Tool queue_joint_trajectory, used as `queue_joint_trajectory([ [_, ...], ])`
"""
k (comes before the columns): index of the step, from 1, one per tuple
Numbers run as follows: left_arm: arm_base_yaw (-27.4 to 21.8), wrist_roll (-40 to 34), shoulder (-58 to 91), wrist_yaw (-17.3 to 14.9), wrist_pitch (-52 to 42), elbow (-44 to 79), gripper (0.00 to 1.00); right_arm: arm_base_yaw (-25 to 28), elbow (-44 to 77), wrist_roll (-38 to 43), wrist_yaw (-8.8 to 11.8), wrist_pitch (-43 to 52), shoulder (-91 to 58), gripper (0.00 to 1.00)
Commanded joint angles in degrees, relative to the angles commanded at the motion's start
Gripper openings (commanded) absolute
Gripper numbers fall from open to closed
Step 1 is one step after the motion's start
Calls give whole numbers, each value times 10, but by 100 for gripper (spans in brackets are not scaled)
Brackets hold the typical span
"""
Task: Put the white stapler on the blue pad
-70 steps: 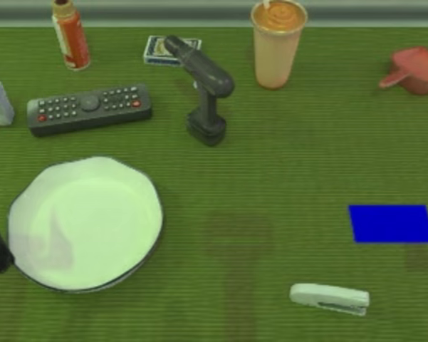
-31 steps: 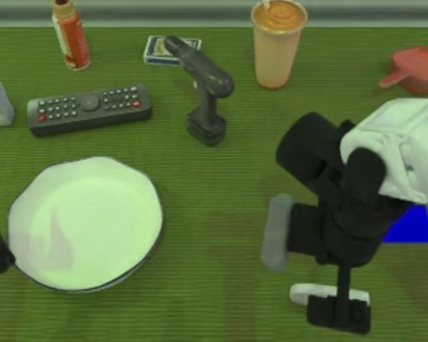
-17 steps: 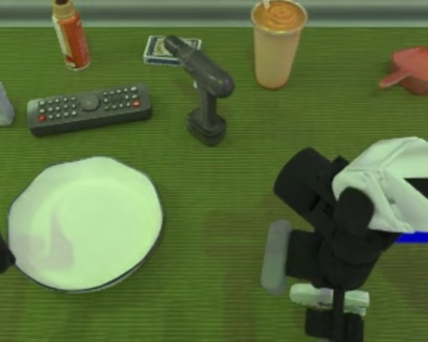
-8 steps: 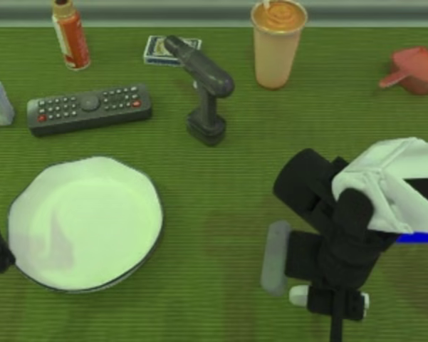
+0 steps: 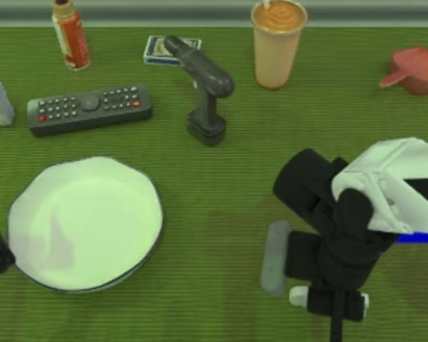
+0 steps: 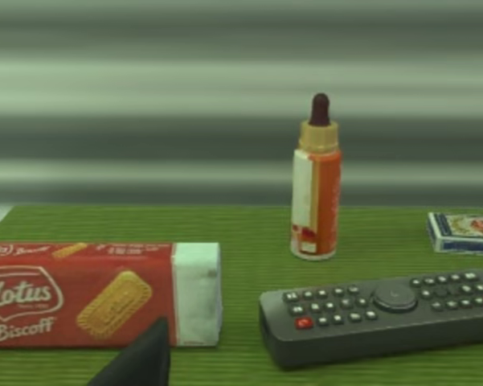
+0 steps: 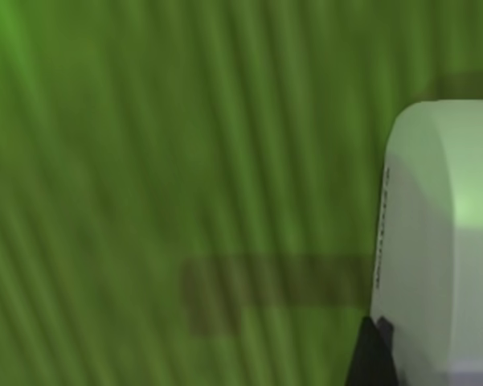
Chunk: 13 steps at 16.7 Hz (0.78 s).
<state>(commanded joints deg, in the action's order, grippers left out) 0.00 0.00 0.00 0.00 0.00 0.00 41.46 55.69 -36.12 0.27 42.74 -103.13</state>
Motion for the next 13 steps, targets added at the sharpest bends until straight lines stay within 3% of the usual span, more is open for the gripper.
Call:
queue_joint_trajectory([
  [3,0,0,0,0,0,0,100,2,19,-2,0,23,7,0],
  [10,0,0,0,0,0,0,100,4,128,-5,0,204,68,0],
  [13,0,0,0,0,0,0,100,3,148,-4,0,231,84,0],
])
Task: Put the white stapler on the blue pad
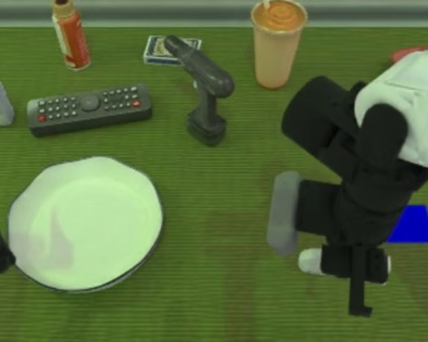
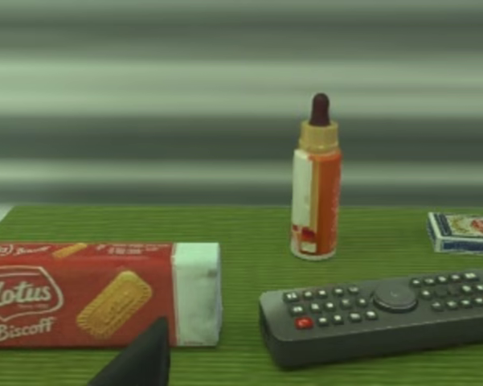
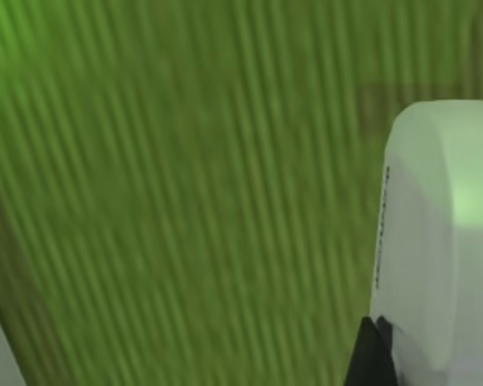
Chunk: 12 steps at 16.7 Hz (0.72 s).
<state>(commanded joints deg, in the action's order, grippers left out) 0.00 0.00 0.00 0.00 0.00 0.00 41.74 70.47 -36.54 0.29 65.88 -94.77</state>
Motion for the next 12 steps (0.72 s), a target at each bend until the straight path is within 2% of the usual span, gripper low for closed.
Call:
queue_joint_trajectory([
  [6,0,0,0,0,0,0,100,-16,10,-21,0,1,-10,0],
  [12,0,0,0,0,0,0,100,-133,76,-192,1,16,-66,0],
])
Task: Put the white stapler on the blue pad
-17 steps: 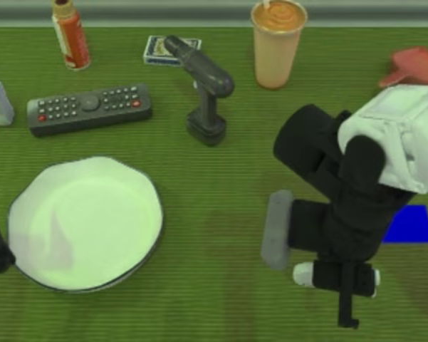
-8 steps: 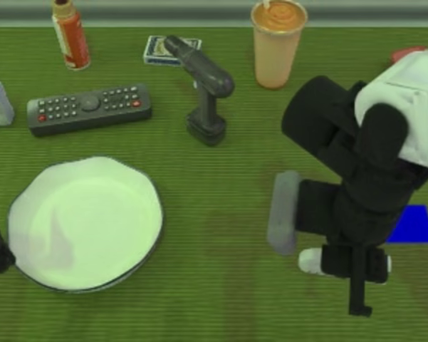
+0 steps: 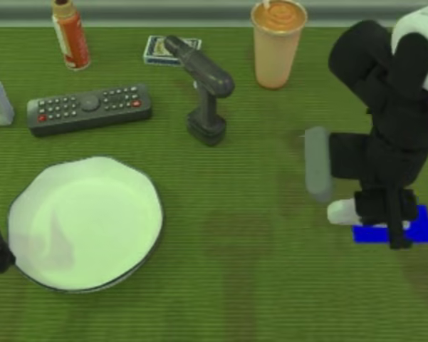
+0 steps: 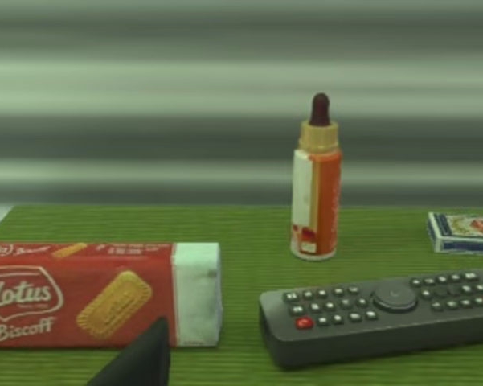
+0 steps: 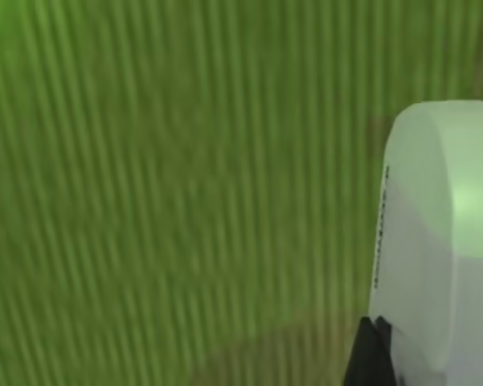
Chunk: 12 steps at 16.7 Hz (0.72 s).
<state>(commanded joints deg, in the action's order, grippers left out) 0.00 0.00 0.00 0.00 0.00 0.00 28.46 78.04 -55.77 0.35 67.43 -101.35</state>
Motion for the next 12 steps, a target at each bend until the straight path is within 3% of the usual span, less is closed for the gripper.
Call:
queue_joint_trajectory([
  [6,0,0,0,0,0,0,100,-122,60,-173,0,9,-47,0],
  [12,0,0,0,0,0,0,100,-135,65,-188,0,8,-49,0],
])
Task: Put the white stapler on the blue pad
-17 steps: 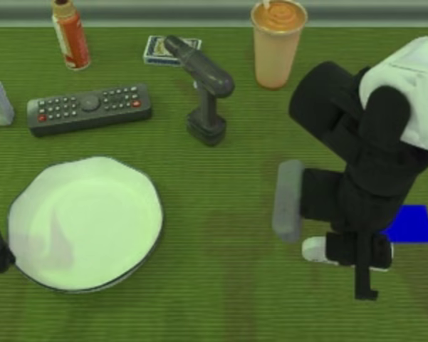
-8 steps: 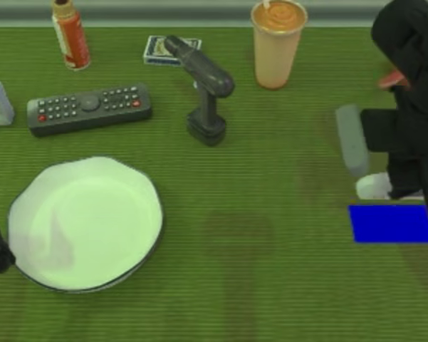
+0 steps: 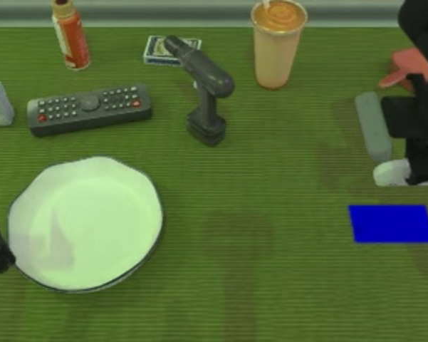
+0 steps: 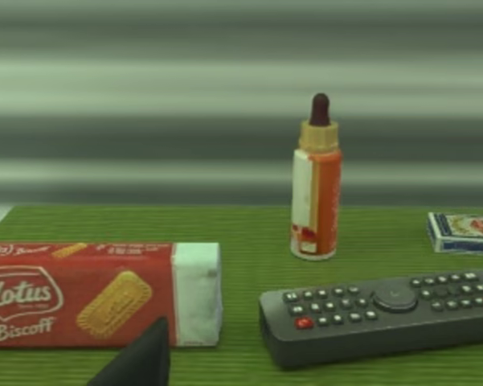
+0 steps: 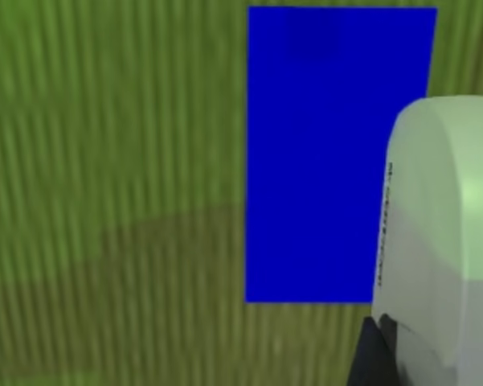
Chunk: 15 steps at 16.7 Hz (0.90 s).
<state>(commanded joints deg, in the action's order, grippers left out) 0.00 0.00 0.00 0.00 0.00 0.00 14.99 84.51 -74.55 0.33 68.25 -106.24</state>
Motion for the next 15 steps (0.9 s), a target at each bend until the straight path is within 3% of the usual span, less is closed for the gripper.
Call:
queue_joint_trajectory([
  [3,0,0,0,0,0,0,100,0,-17,0,1,-23,-7,0],
  [10,0,0,0,0,0,0,100,-1,-129,2,0,-195,-61,0],
  [15,0,0,0,0,0,0,100,-1,-145,1,0,-214,-70,0],
])
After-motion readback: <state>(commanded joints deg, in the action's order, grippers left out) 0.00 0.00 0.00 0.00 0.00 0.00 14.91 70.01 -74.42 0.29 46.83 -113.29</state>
